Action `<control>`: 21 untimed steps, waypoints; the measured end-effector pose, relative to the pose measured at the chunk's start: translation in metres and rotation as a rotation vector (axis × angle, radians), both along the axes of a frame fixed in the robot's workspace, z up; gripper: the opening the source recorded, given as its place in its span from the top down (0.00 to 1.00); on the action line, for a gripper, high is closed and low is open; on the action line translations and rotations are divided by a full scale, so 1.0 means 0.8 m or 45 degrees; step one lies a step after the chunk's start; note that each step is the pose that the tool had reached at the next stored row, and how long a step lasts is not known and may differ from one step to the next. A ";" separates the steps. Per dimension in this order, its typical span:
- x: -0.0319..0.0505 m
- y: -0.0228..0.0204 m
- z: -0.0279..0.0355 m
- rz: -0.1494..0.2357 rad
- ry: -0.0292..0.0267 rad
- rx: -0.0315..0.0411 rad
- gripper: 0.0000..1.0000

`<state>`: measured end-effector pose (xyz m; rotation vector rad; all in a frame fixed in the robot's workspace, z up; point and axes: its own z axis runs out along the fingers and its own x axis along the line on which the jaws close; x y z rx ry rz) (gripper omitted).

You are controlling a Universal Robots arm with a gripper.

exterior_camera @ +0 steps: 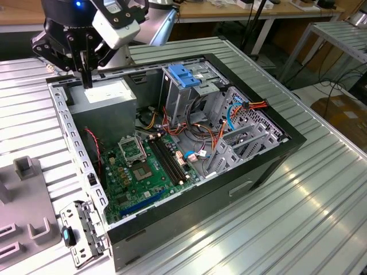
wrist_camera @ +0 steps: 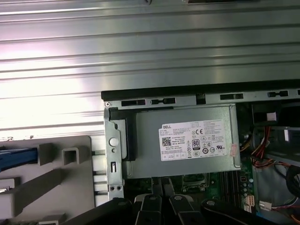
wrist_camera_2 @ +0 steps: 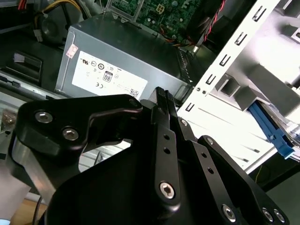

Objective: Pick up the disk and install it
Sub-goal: 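Reach for the disk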

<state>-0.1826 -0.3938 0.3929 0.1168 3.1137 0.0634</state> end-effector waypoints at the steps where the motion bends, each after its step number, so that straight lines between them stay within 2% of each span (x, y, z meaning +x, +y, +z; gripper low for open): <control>1: -0.003 0.0002 -0.0001 0.000 0.0004 0.0001 0.85; 21: -0.012 0.0002 0.0000 0.000 0.0005 0.0000 0.85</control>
